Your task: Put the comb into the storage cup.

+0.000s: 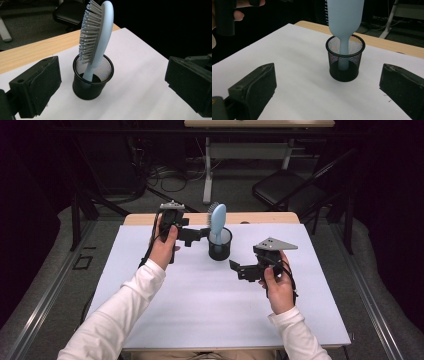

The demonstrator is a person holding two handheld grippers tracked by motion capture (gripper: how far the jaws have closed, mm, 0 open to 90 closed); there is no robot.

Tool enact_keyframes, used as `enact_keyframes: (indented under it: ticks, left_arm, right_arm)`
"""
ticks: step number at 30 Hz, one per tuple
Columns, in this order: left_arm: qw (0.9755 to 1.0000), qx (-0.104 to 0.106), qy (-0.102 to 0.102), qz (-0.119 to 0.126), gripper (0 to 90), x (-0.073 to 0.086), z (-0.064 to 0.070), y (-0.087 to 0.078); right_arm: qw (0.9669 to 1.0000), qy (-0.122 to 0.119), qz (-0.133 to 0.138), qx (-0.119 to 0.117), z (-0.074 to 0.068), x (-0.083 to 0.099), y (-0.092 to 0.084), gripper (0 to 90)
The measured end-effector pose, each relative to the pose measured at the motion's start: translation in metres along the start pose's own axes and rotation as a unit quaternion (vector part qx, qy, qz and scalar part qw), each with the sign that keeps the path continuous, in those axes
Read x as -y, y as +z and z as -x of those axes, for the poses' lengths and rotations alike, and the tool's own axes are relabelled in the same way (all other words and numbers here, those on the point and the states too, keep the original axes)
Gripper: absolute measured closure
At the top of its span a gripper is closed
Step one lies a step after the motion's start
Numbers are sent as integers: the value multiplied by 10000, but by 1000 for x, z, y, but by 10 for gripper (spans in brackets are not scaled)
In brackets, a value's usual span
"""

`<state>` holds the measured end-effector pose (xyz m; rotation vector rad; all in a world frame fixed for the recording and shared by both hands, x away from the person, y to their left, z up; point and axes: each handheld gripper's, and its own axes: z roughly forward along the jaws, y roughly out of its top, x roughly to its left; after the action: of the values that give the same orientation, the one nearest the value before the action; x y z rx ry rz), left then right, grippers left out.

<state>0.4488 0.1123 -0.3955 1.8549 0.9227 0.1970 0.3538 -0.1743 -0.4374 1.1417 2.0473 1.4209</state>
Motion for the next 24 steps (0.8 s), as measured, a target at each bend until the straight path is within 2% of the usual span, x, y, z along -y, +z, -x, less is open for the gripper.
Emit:
enact_keyframes:
  ticks: [12,24]
  left_arm:
    - [9999,120,37,-40,4,15,-4,-27]
    - [10000,21,7,-35,4,34,-18,-53]
  right_arm:
    - [10000,-15,-72,18,0,-1,1,4]
    - [9998,-76,-161,124,2,1,-1,4]
